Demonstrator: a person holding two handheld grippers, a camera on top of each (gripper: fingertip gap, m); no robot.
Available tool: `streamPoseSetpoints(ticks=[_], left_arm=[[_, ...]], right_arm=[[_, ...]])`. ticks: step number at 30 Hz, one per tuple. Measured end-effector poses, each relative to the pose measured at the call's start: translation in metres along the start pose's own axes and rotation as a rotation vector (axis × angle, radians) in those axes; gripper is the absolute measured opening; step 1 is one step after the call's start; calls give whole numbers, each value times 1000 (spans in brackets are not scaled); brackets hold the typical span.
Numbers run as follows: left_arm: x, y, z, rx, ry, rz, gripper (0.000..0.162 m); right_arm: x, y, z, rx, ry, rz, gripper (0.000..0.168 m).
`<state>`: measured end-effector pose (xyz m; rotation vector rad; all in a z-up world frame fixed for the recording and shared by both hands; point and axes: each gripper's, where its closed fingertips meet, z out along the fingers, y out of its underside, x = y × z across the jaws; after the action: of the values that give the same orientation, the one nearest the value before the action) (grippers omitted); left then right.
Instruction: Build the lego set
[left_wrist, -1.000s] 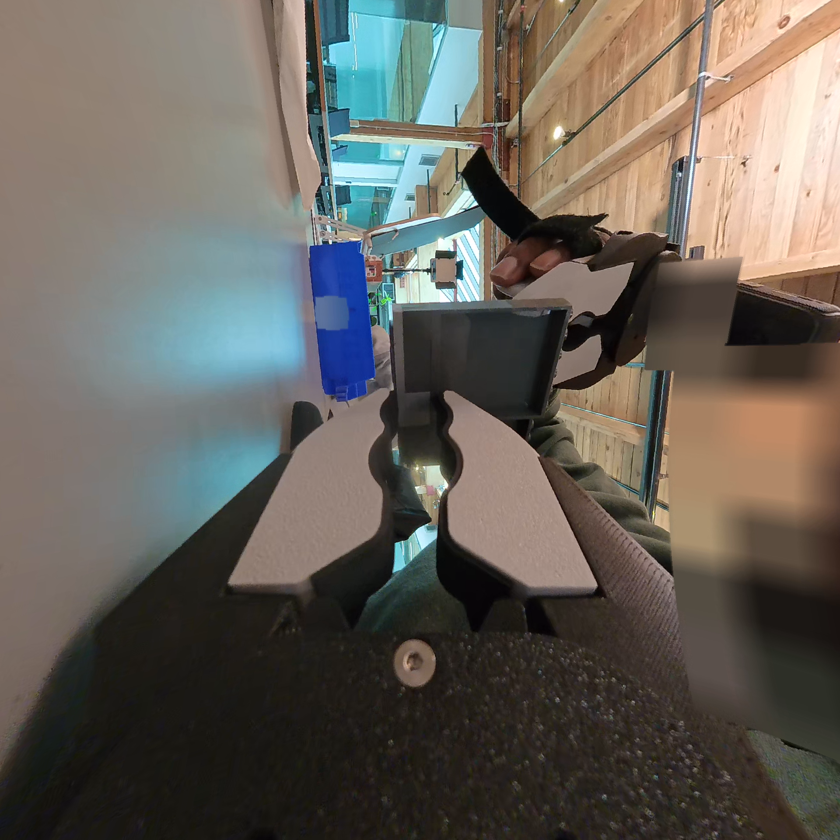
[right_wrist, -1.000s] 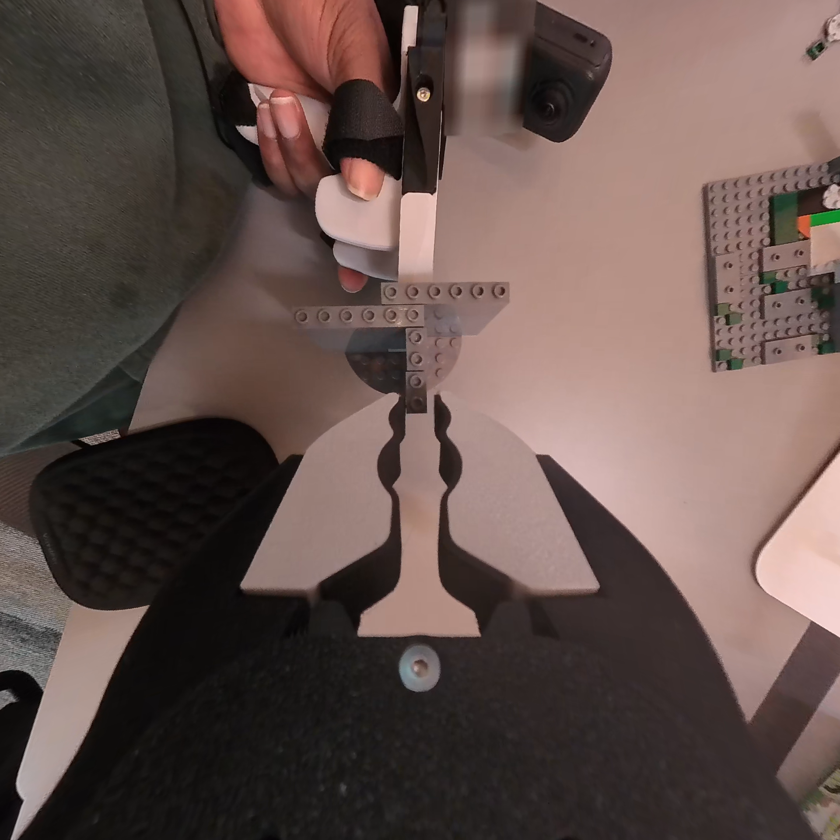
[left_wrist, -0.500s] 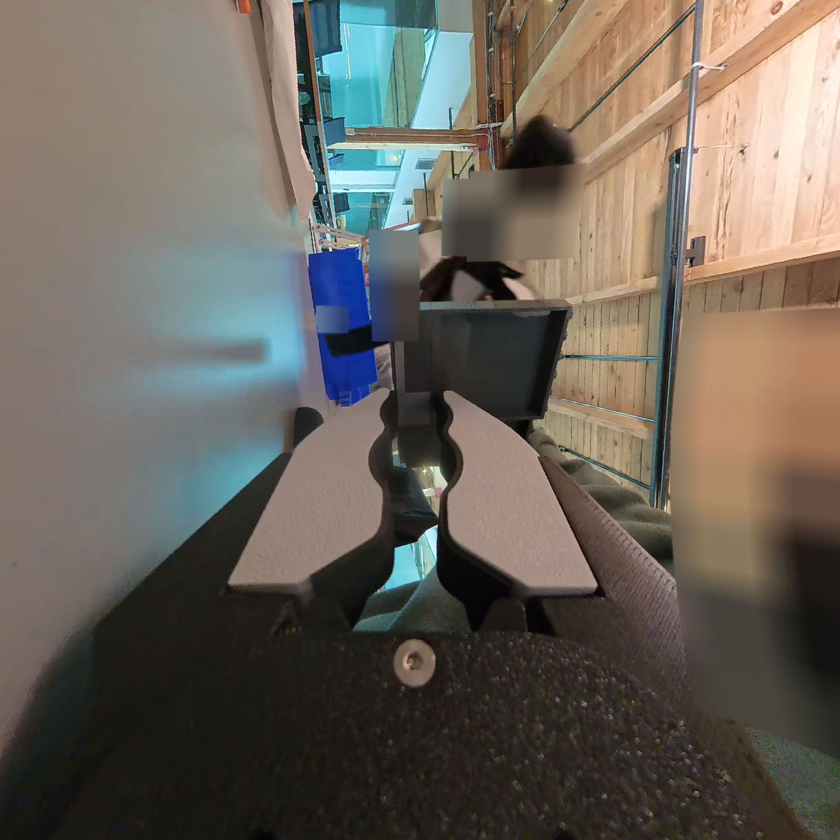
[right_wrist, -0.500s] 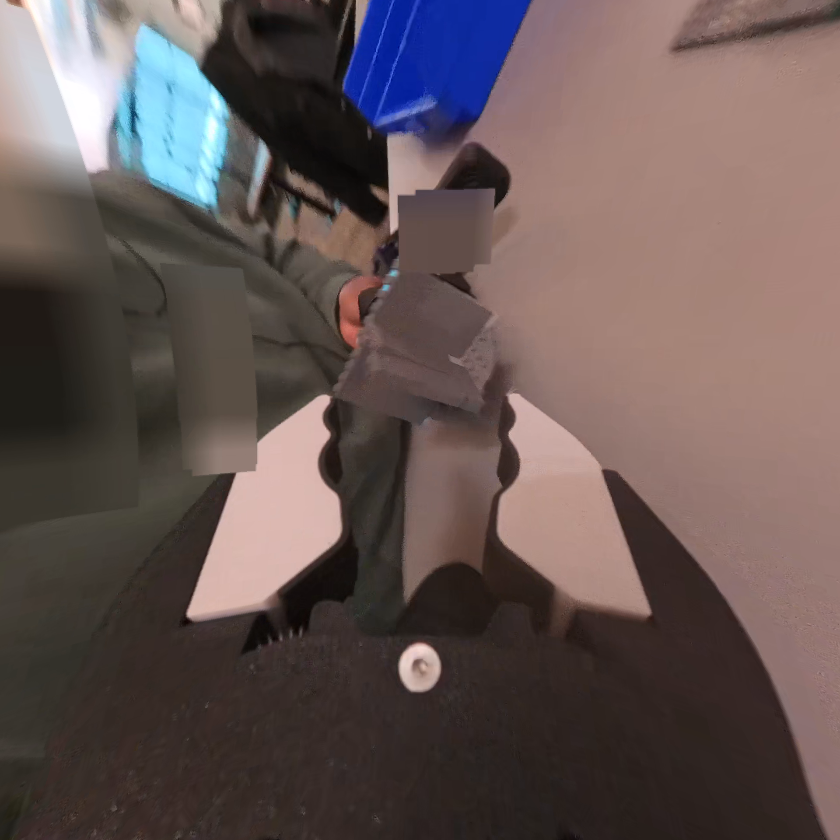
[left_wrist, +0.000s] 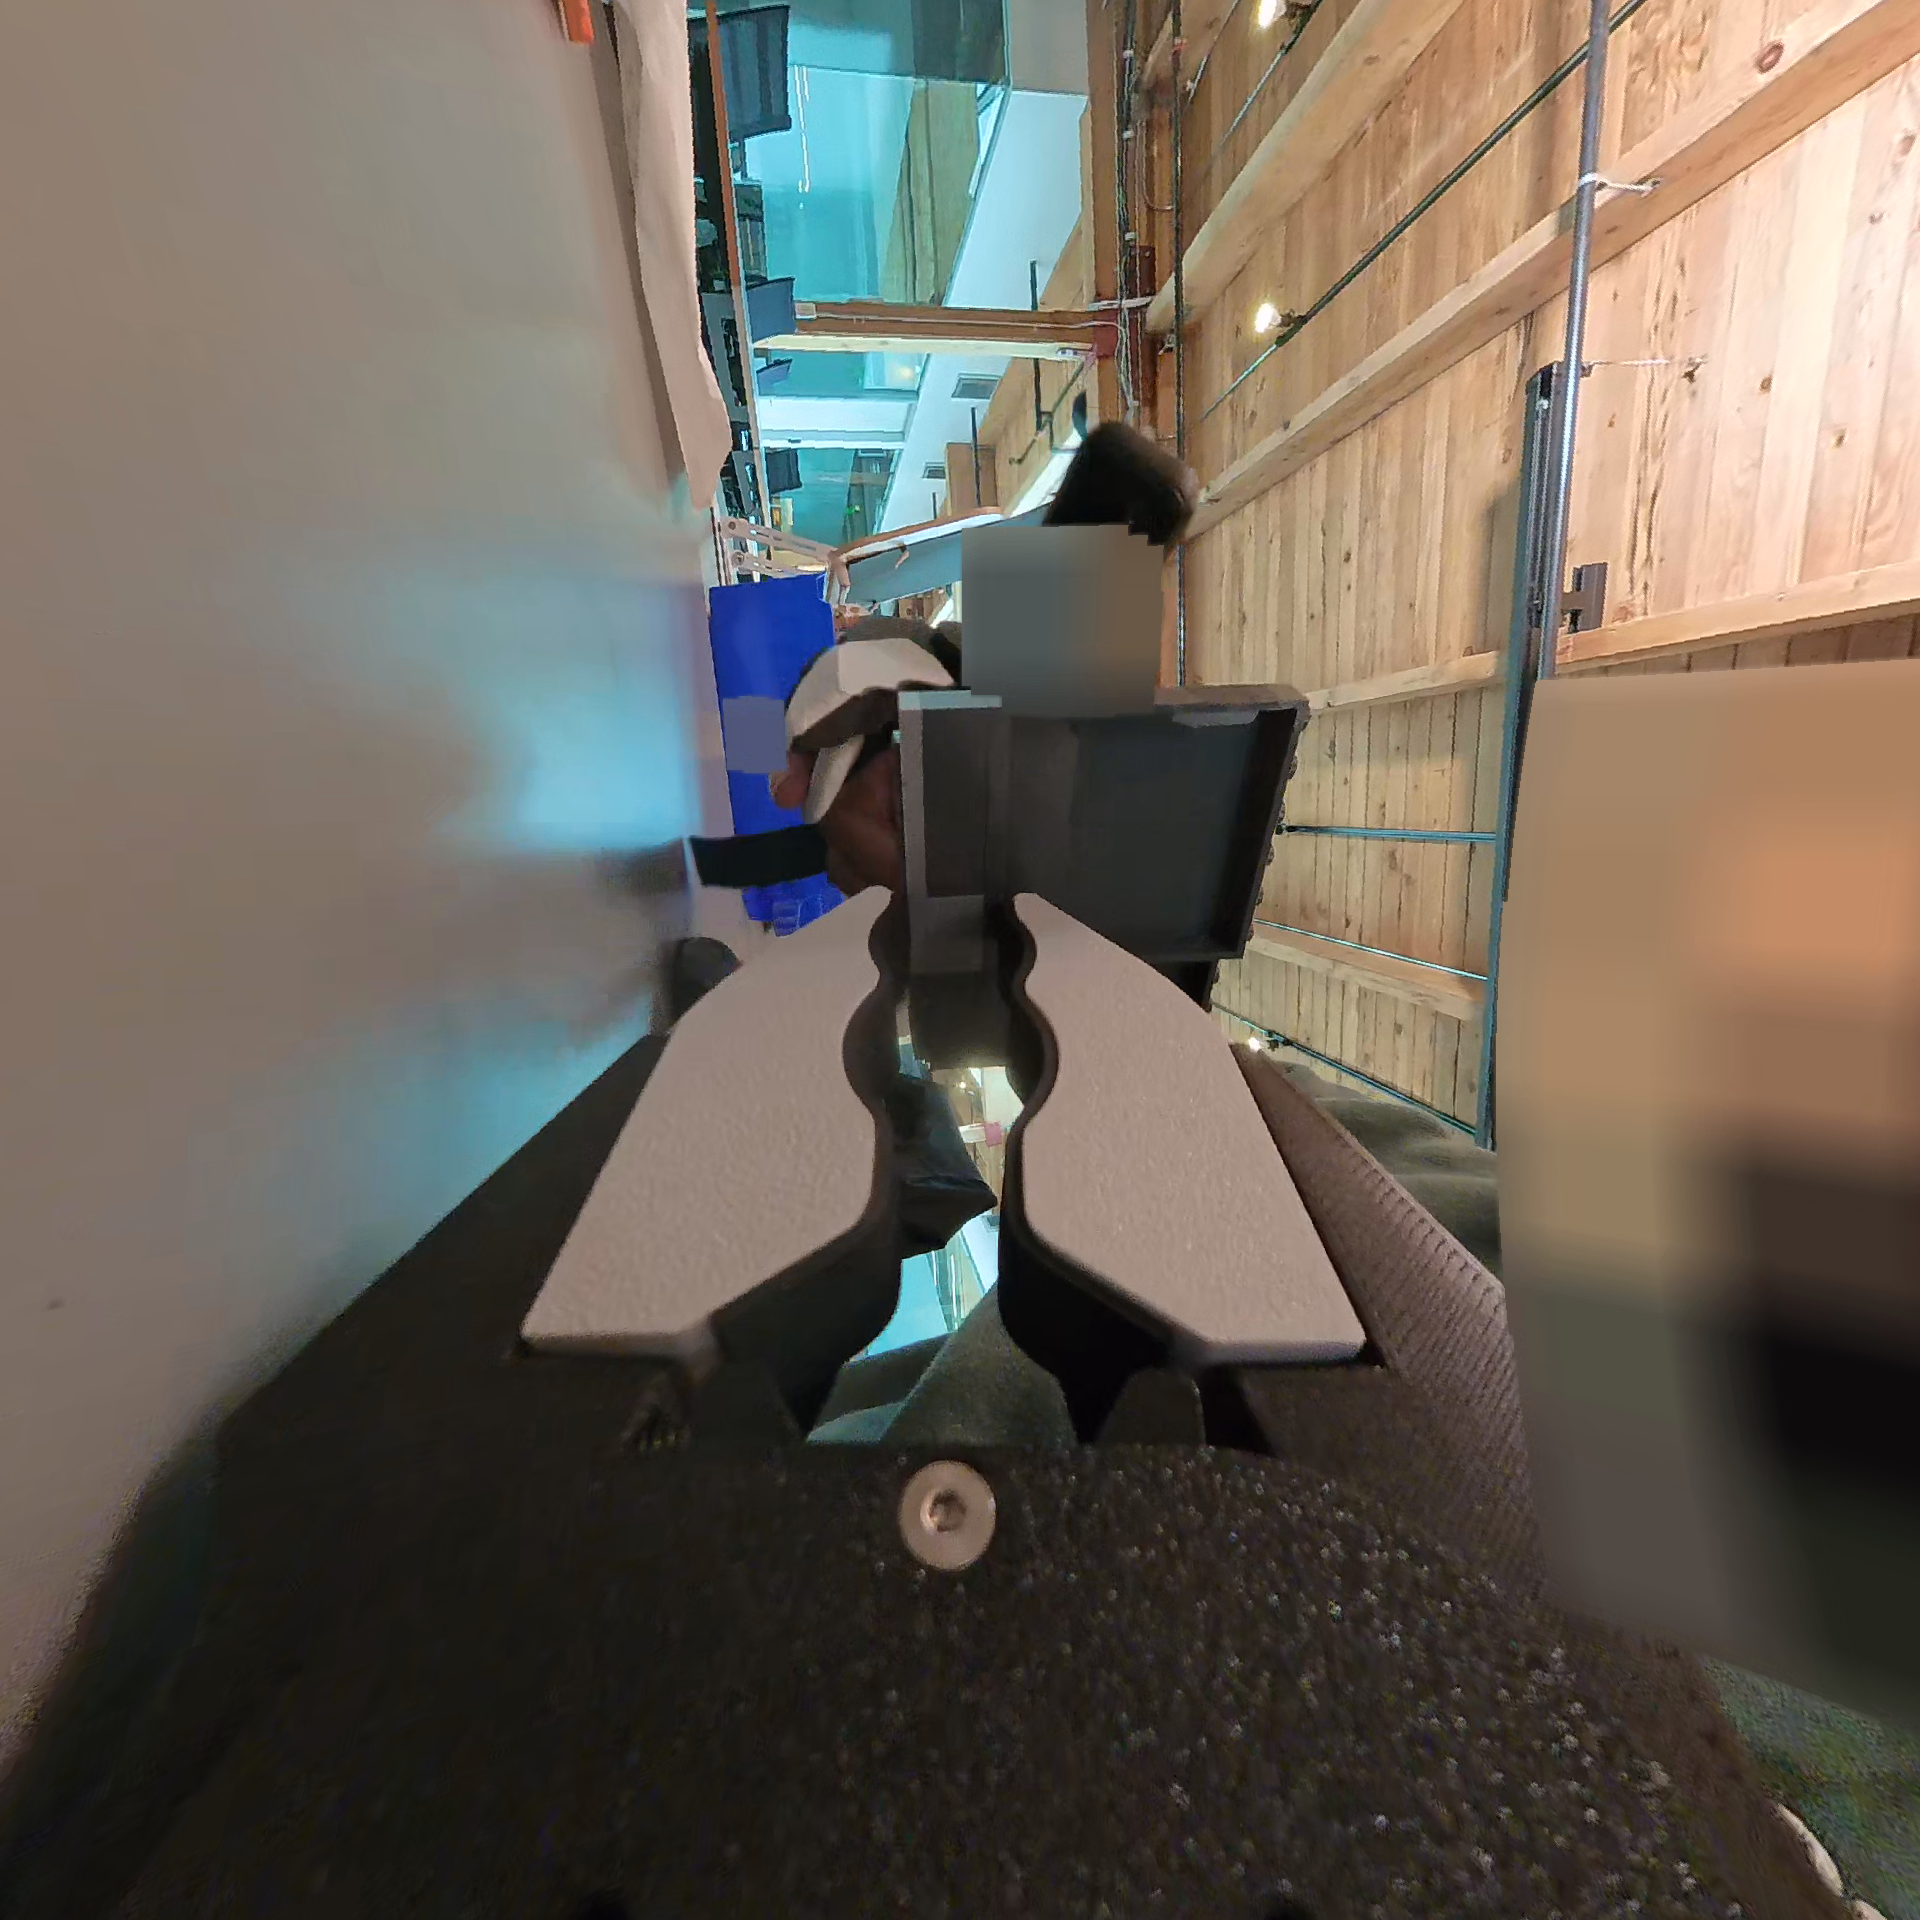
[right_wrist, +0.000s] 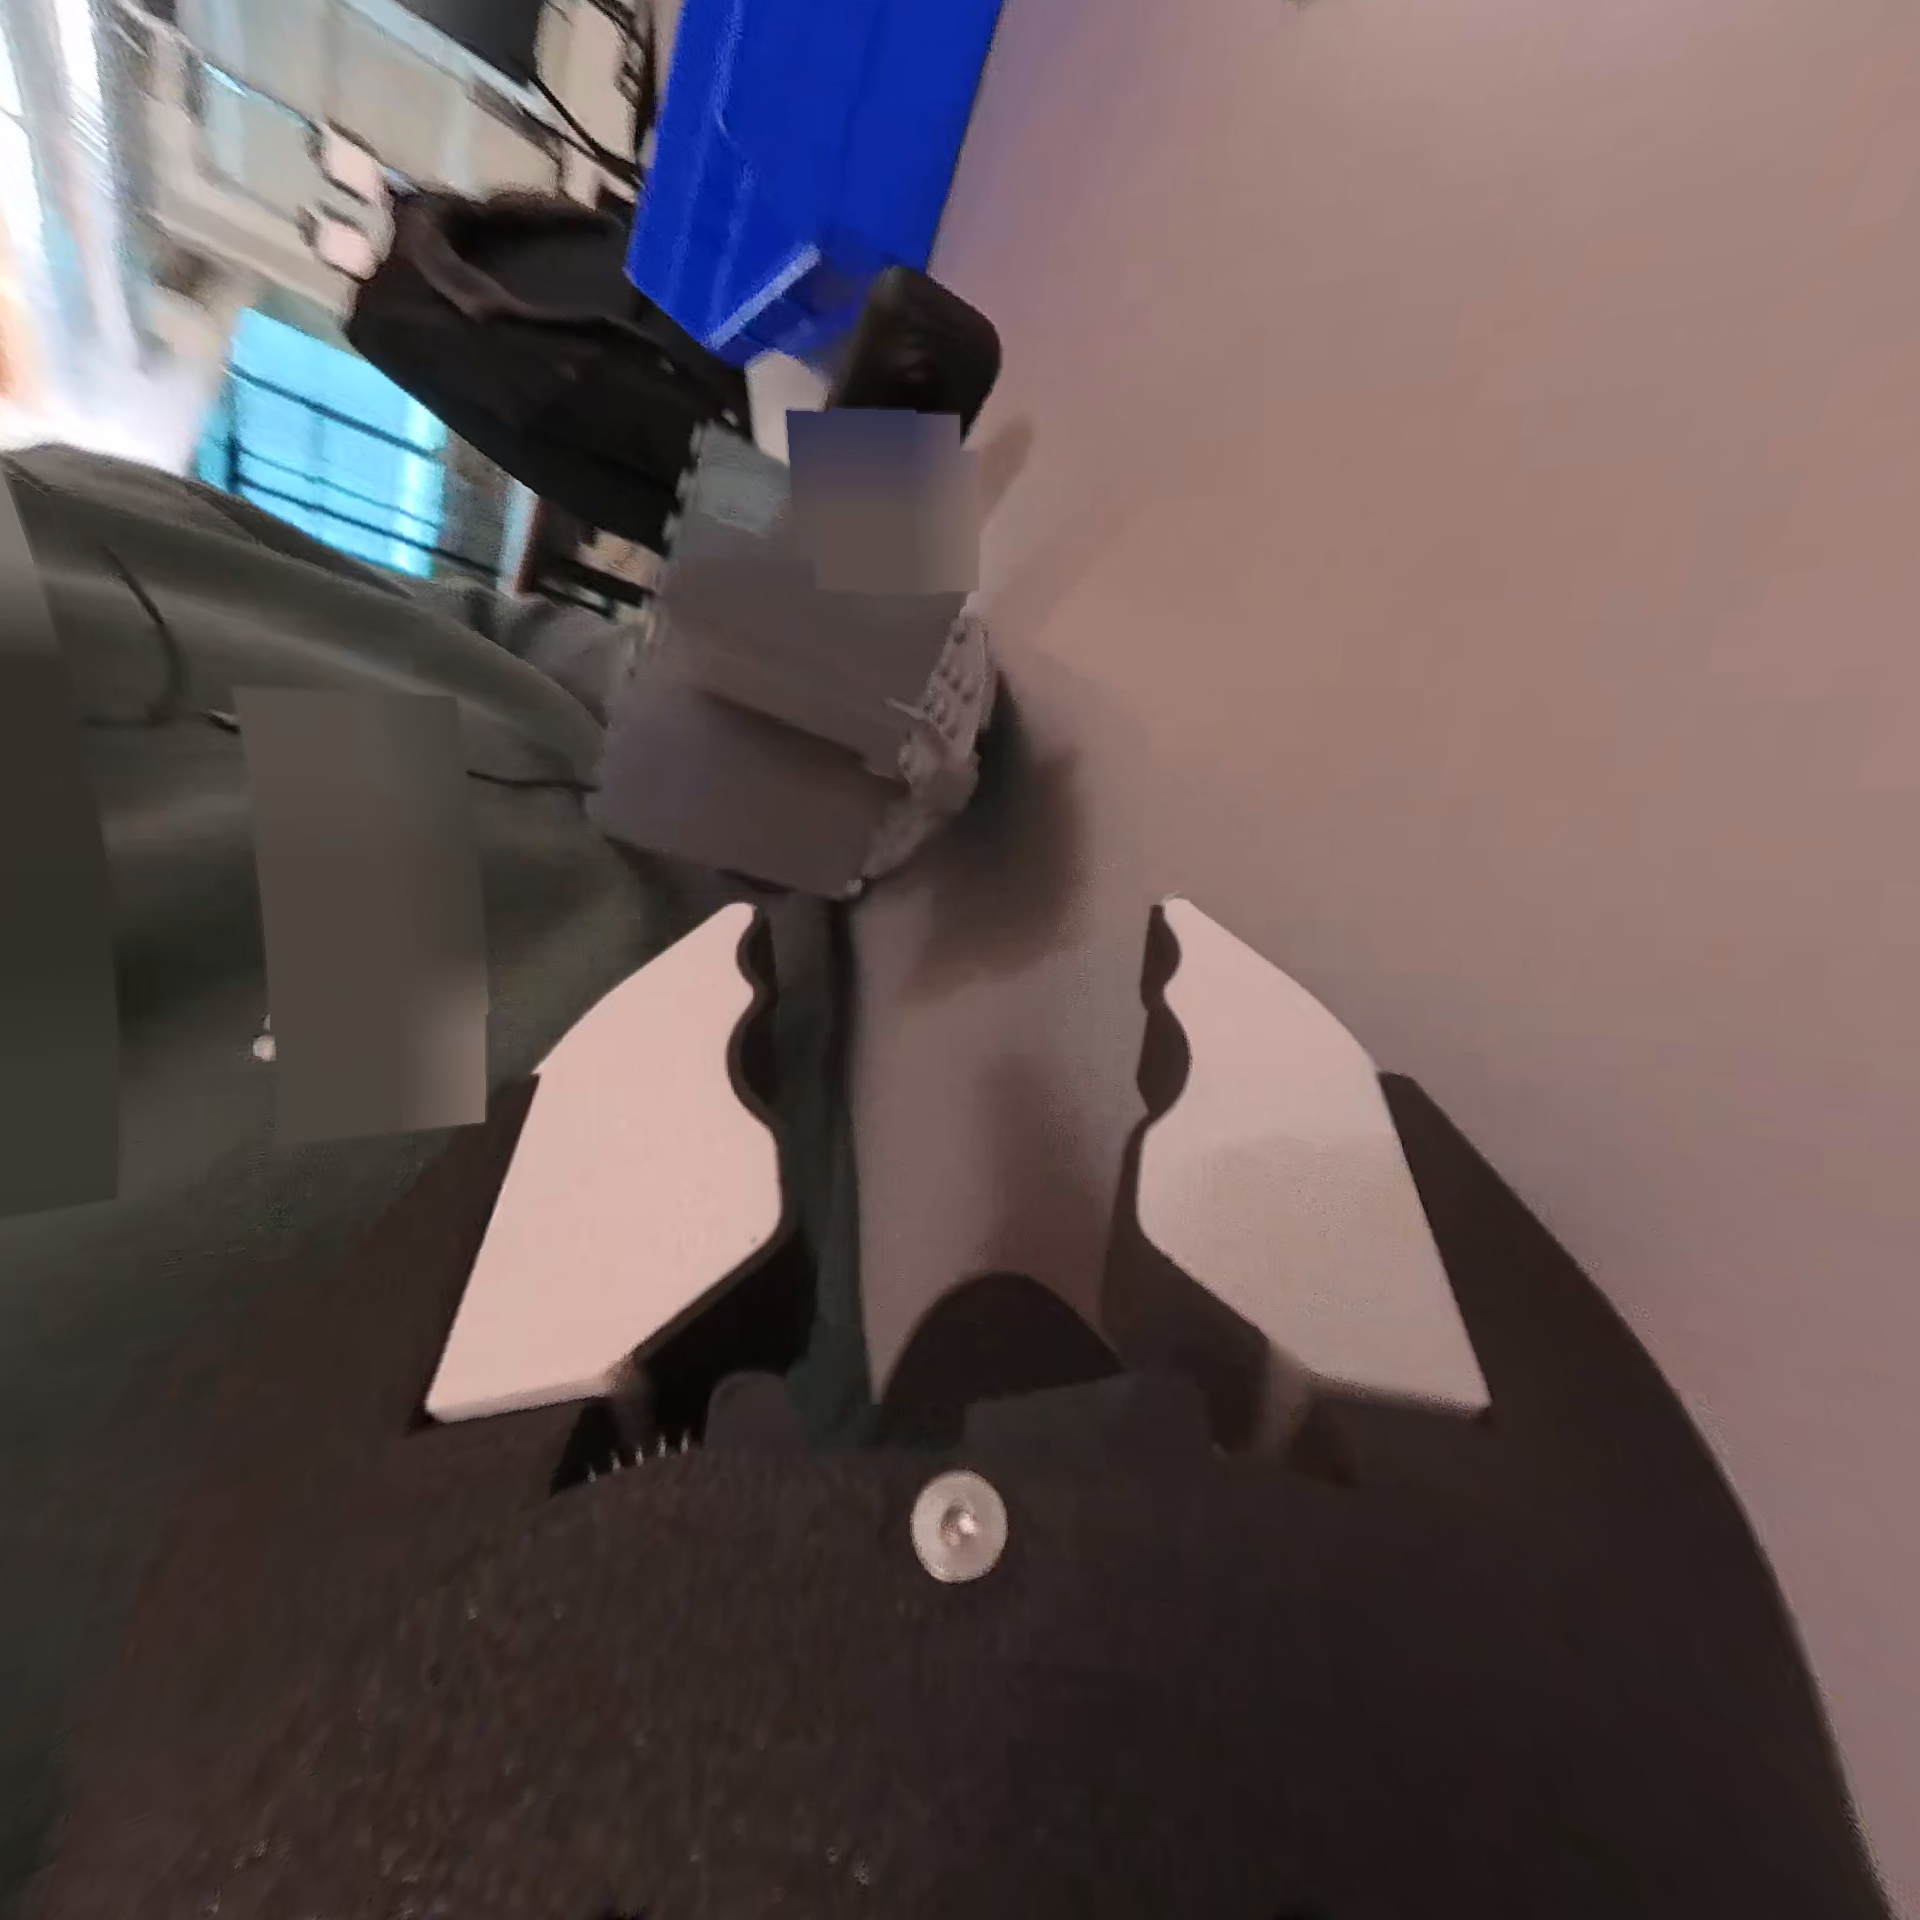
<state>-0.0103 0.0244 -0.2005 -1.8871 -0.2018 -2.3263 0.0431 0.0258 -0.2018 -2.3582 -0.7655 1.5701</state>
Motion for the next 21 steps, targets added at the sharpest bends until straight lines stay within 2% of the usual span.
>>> streamPoseSetpoints(ticks=[4, 8, 14, 18, 21], left_arm=[[-3, 1, 0, -5, -19, -12, 16], [-7, 1, 0, -5, -44, -19, 16], [-13, 2, 1, -14, -85, -12, 16], [-16, 3, 1, -29, -115, 4, 16], [-17, 1, 1, -21, -131, 9, 16]], right_arm=[[17, 23, -24, -114, 231, -231, 58], [30, 65, -53, -293, 454, -390, 49], [33, 106, -42, -278, 609, -288, 40], [42, 81, -42, -237, 689, -247, 34], [50, 78, -41, -407, 730, -203, 32]])
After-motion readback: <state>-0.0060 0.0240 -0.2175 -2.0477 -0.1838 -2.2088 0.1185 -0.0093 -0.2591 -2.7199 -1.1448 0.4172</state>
